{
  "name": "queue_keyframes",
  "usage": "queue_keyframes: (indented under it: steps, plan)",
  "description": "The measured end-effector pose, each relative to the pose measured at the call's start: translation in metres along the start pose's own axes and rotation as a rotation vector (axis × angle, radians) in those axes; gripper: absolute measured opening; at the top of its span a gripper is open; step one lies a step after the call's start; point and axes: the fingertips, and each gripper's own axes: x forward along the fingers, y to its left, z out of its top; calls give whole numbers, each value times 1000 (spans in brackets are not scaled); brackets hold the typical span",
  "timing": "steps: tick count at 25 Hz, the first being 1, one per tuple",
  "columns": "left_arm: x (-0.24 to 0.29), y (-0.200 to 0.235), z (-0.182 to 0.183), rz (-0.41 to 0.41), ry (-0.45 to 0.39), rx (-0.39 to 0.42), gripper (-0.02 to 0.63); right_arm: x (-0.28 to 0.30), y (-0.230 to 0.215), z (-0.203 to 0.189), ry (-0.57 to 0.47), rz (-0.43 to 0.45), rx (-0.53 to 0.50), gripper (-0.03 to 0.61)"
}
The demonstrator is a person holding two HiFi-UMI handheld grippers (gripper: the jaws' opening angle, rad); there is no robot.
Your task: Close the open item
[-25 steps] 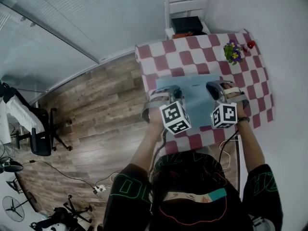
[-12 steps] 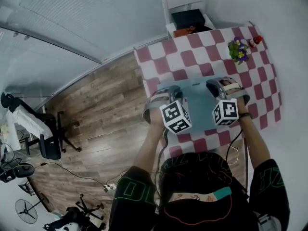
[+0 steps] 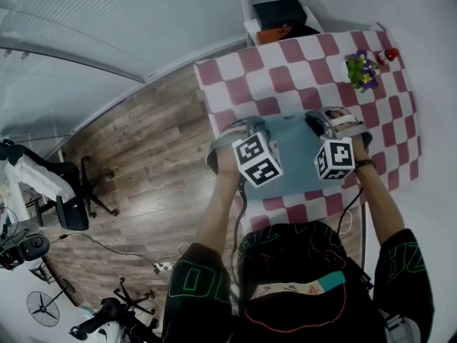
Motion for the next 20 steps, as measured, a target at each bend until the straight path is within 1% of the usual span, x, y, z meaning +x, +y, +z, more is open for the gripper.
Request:
queue_keyframes:
  steps: [3, 6, 7, 9, 11, 13, 16, 18, 20]
  plan:
    - [2, 3, -2, -53, 16, -19, 116, 6, 2, 0, 4, 32, 10, 52]
    - [7, 5, -4, -70, 27, -28, 128, 11, 4, 0, 9, 54, 11, 49]
    - [9, 6, -4, -68, 34, -26, 136, 12, 4, 0, 12, 48, 4, 52]
    - [12, 9, -6, -62, 53, -18, 155, 14, 6, 0, 28, 6, -31, 0]
    - [13, 10, -6, -62, 59, -17, 165, 13, 8, 5, 41, -30, -44, -2]
    - [13, 11, -6, -57, 44, -13, 167, 13, 10, 13, 34, -28, -19, -2]
    - [12, 10, -6, -17, 9, 16, 167, 16, 11, 19, 50, -46, -36, -2]
    - [8, 10, -5, 37, -23, 42, 190, 17, 10, 23, 41, -54, -5, -2]
    - [0, 11, -1, 93, -76, 48, 196, 17, 9, 24, 22, -50, 45, -2]
